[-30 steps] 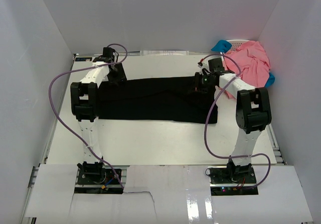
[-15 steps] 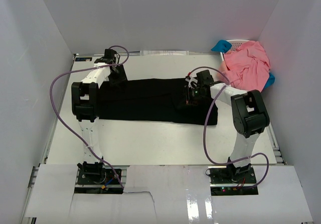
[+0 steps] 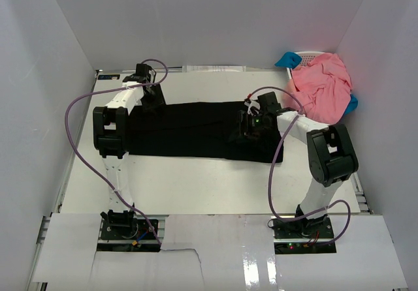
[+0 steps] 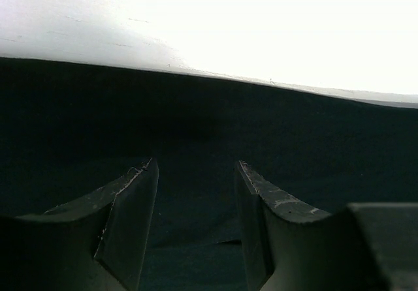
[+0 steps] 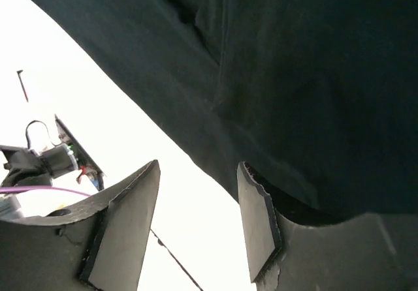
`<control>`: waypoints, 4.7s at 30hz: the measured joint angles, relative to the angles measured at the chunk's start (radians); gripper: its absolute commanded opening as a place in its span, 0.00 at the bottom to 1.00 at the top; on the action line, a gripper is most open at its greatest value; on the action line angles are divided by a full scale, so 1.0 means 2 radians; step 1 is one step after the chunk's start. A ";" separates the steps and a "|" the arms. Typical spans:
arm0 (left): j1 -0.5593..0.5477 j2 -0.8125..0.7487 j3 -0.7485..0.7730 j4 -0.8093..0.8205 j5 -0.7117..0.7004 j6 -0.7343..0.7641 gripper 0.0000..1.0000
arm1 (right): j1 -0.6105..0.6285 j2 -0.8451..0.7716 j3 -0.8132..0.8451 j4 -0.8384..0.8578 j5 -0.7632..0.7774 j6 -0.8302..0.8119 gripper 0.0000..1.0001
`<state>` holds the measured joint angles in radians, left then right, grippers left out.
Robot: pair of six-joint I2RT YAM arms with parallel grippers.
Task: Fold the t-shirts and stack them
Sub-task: Fold the other side of the tshirt into a rectangle
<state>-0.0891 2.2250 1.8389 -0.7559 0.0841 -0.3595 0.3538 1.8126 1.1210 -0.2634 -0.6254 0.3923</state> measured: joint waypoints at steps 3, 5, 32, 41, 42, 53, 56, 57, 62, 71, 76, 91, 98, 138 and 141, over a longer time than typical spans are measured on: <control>0.000 0.000 0.000 0.000 -0.002 0.000 0.61 | 0.000 -0.034 -0.004 -0.006 0.030 -0.003 0.57; 0.000 -0.006 -0.007 0.002 -0.006 0.000 0.61 | -0.002 -0.056 -0.004 -0.008 0.052 -0.006 0.57; 0.166 -0.207 -0.210 0.085 0.088 -0.091 0.66 | 0.093 0.045 0.156 -0.027 0.143 -0.032 0.44; 0.178 -0.171 -0.197 0.094 0.105 -0.095 0.65 | 0.155 0.147 0.256 -0.058 0.173 -0.053 0.08; 0.178 -0.160 -0.191 0.095 0.104 -0.095 0.65 | 0.159 0.156 0.264 -0.062 0.177 -0.054 0.08; 0.178 -0.075 -0.126 0.092 0.089 -0.093 0.63 | 0.179 0.205 0.287 -0.088 0.199 -0.057 0.08; 0.178 -0.059 -0.106 0.093 0.085 -0.093 0.63 | 0.179 0.206 0.289 -0.089 0.201 -0.058 0.08; 0.178 -0.054 -0.101 0.092 0.083 -0.093 0.63 | 0.179 0.206 0.289 -0.089 0.202 -0.058 0.08; 0.178 -0.037 -0.074 0.090 0.073 -0.089 0.61 | 0.180 0.206 0.289 -0.089 0.205 -0.058 0.08; 0.178 -0.018 -0.047 0.087 0.067 -0.085 0.52 | 0.181 0.206 0.288 -0.089 0.205 -0.058 0.08; 0.178 -0.018 -0.047 0.086 0.066 -0.084 0.52 | 0.181 0.206 0.288 -0.089 0.206 -0.058 0.08; 0.178 -0.012 -0.046 0.086 0.057 -0.078 0.42 | 0.181 0.206 0.288 -0.089 0.207 -0.058 0.08; 0.179 0.020 -0.026 0.087 0.068 -0.077 0.28 | 0.181 0.206 0.288 -0.088 0.208 -0.058 0.08; 0.184 0.093 0.158 0.025 0.071 -0.091 0.70 | 0.186 0.166 0.226 -0.050 0.218 -0.056 0.36; 0.182 0.078 0.155 0.023 0.084 -0.086 0.70 | 0.186 0.134 0.190 -0.061 0.235 -0.055 0.36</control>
<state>0.2756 2.3802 2.1483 -0.7090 0.2520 -0.5320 0.7265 2.0800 1.5017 -0.3851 -0.1555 0.2817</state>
